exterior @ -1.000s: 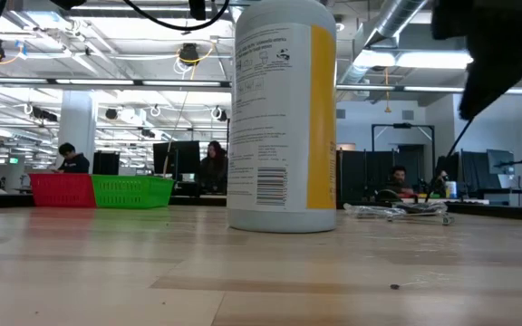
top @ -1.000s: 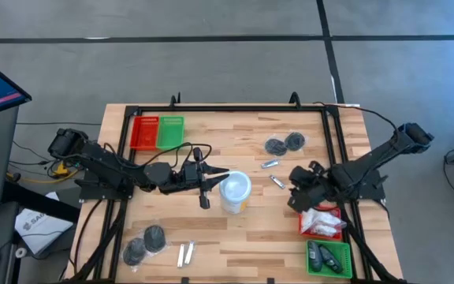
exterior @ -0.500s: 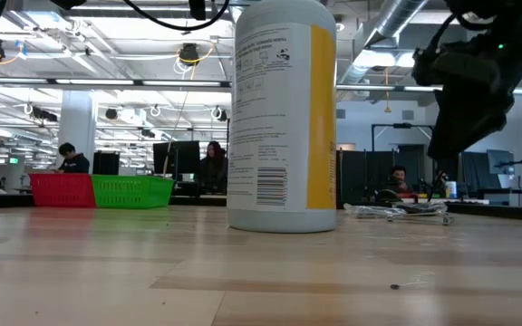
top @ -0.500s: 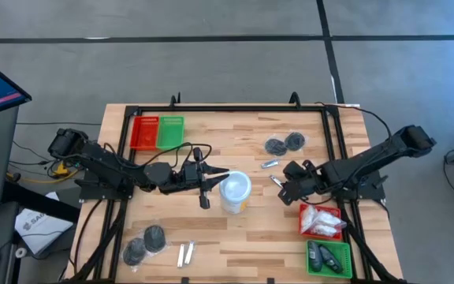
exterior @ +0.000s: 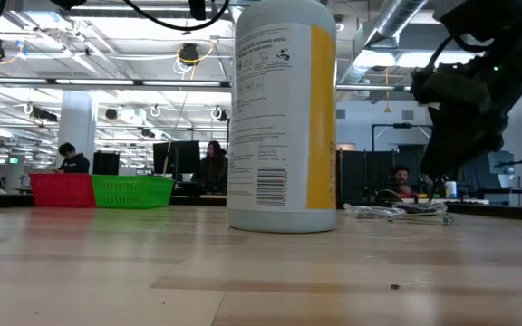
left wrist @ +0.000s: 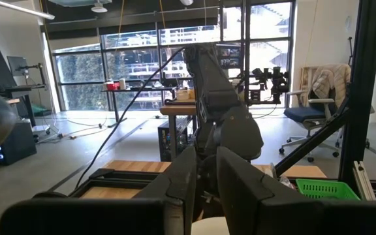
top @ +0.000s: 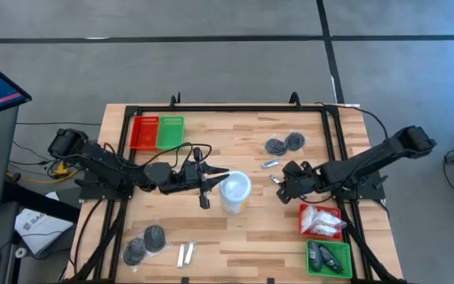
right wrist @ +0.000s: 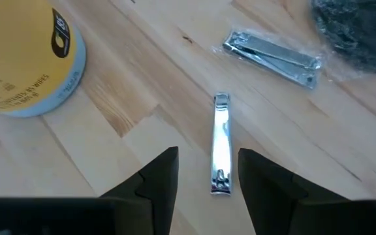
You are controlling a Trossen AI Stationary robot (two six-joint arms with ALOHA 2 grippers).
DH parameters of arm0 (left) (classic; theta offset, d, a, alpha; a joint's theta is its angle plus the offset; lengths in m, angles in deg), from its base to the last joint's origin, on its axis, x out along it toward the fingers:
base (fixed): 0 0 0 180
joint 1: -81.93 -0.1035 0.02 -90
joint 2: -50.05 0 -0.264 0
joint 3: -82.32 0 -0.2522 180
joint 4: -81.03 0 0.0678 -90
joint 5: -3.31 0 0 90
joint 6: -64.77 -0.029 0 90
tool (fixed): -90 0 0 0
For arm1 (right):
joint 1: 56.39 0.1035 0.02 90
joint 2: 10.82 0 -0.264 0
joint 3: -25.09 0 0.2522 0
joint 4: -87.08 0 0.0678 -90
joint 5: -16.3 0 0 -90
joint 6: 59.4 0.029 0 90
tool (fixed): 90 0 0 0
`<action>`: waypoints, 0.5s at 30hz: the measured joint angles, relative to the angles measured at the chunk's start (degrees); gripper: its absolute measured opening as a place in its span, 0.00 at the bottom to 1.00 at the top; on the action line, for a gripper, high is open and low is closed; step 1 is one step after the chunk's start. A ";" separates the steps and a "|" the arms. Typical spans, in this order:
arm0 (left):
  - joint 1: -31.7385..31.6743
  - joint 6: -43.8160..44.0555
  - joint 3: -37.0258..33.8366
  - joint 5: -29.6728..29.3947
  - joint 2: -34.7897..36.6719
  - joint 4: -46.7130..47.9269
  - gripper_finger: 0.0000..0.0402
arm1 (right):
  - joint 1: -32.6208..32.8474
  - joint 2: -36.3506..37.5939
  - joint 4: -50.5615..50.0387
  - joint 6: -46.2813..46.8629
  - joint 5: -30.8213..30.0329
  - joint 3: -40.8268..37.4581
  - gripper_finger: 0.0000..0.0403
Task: Pick & Place Travel size toiletries
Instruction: Put the silver nail clipper into the top red basket
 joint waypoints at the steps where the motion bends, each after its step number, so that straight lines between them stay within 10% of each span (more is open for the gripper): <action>1: 0.00 0.00 0.00 0.00 0.00 0.00 0.13 | 0.00 -0.54 0.87 0.00 0.05 -0.36 0.37; 15: 0.00 0.00 -0.04 0.00 0.00 -0.02 0.13 | 0.00 -14.82 6.05 -0.26 1.99 -0.38 0.37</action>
